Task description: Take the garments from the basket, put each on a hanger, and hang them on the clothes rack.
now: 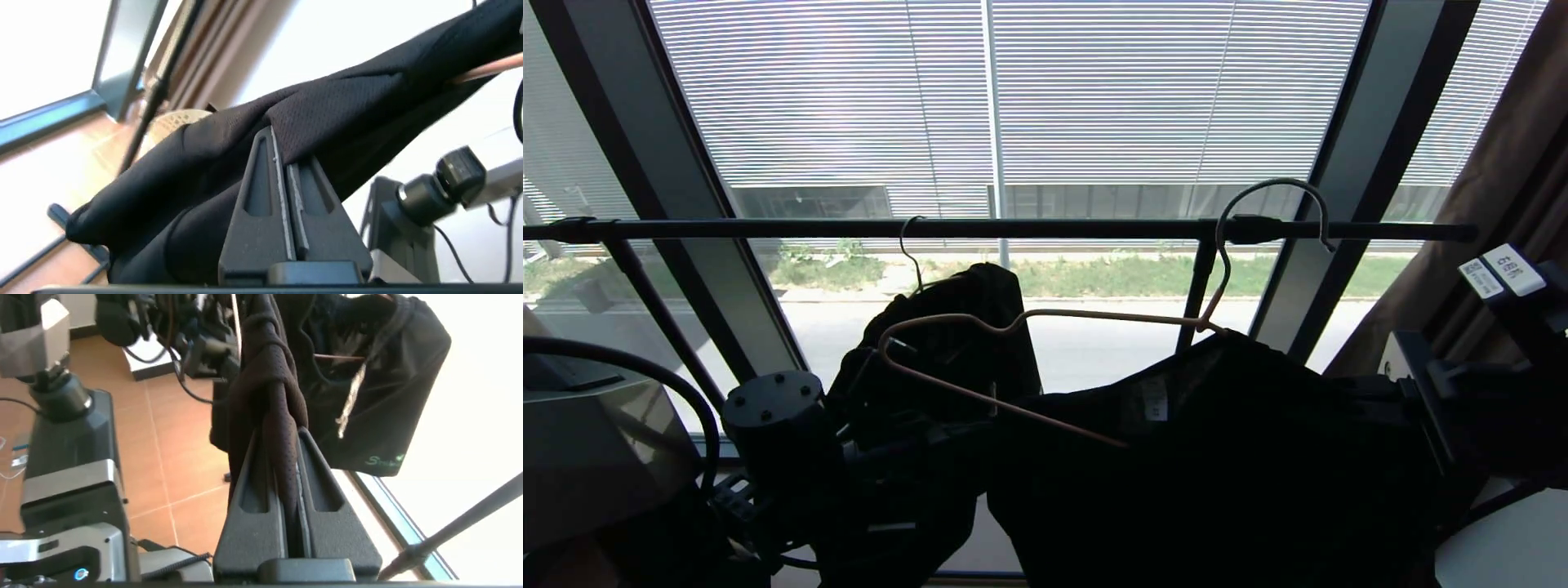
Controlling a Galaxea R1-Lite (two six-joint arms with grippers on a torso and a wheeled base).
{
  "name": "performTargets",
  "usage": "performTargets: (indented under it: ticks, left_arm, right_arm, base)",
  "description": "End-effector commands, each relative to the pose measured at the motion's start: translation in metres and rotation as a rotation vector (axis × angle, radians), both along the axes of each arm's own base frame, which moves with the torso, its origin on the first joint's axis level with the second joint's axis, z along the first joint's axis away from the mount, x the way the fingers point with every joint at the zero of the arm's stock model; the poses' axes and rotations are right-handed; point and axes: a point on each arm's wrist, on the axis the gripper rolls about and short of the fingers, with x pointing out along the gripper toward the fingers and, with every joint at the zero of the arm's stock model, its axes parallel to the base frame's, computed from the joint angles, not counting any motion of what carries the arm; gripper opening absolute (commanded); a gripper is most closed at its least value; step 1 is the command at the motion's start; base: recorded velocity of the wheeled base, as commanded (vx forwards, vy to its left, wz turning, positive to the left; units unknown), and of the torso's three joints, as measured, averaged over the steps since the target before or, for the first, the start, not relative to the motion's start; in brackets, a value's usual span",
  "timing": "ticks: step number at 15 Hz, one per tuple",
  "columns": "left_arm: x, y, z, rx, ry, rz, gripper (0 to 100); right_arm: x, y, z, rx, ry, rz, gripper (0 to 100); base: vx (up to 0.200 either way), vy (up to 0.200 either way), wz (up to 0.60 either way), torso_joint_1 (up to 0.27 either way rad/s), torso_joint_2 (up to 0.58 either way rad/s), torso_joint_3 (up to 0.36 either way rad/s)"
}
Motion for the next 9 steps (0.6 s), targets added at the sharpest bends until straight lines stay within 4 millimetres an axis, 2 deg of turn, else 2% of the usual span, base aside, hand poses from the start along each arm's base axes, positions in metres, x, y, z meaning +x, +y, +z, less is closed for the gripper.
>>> performTargets:
  ticks: [1,5,9]
  left_arm:
    - [0.005,0.007,0.005,-0.011,-0.022,0.027,0]
    - [0.009,0.011,0.008,-0.017,-0.036,0.046,0]
    - [0.010,0.014,0.010,-0.020,-0.043,0.058,0]
  right_arm:
    - [0.007,-0.002,-0.007,-0.028,-0.002,-0.010,0]
    - [0.014,-0.010,-0.016,-0.086,-0.062,-0.036,0]
    - [0.019,-0.023,-0.014,-0.096,-0.087,-0.095,0]
  base:
    - [0.000,0.000,0.00,0.000,0.00,0.000]
    - [0.000,0.000,0.00,0.000,0.00,0.000]
    - [0.000,0.000,0.00,0.000,0.00,0.000]
